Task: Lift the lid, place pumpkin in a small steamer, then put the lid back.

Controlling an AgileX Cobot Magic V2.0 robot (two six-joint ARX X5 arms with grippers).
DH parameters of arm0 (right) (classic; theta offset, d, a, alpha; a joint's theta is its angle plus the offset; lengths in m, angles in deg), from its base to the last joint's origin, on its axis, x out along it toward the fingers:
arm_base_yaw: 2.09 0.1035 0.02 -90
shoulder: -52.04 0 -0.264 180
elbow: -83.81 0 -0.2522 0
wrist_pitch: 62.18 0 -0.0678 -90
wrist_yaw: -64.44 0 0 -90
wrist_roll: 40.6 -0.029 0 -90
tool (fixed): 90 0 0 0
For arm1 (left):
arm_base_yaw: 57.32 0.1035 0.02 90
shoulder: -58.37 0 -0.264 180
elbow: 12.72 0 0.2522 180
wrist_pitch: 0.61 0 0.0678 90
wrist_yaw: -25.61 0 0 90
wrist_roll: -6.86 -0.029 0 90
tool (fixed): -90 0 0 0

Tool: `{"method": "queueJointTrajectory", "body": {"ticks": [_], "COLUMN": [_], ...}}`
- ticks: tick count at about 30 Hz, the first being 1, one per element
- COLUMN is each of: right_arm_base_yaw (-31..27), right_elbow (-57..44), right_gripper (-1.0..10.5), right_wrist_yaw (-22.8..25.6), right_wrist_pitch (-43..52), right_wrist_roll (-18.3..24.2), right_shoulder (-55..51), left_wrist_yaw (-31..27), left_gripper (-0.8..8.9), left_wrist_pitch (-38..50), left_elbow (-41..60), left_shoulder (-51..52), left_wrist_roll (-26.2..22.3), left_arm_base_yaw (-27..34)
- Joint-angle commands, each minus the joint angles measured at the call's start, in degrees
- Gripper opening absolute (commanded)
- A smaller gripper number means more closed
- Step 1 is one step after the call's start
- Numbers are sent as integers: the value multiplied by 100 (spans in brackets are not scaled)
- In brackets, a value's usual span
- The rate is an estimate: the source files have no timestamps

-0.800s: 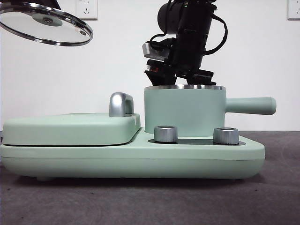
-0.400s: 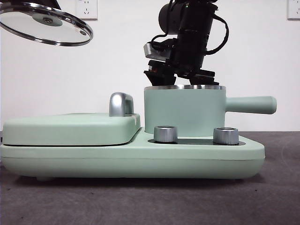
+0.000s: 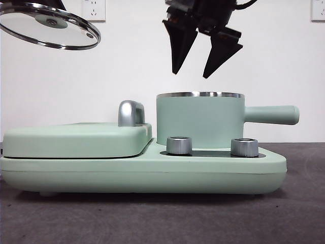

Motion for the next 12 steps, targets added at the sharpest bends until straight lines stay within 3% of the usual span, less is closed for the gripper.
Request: {"method": "queueJointTrajectory", "body": {"ticks": [1, 6, 12], "right_arm_base_yaw": [94, 131, 131], "right_elbow": [-529, -2780, -4400], "right_gripper": [391, 387, 387], "right_wrist_yaw": [0, 2, 302], "right_wrist_pitch": [452, 2004, 2745], "right_wrist_roll": [-79, -258, -422], "right_shoulder": [-413, -2103, -3567], "left_wrist_yaw": [-4, 0, 413], "left_gripper": [16, 16, 15], "left_wrist_pitch": [221, 216, 219], "left_elbow": [-98, -98, -98], "left_shoulder": [31, 31, 22], "left_wrist_roll": [4, 4, -85], "left_arm_base_yaw": [-11, -13, -24]}}
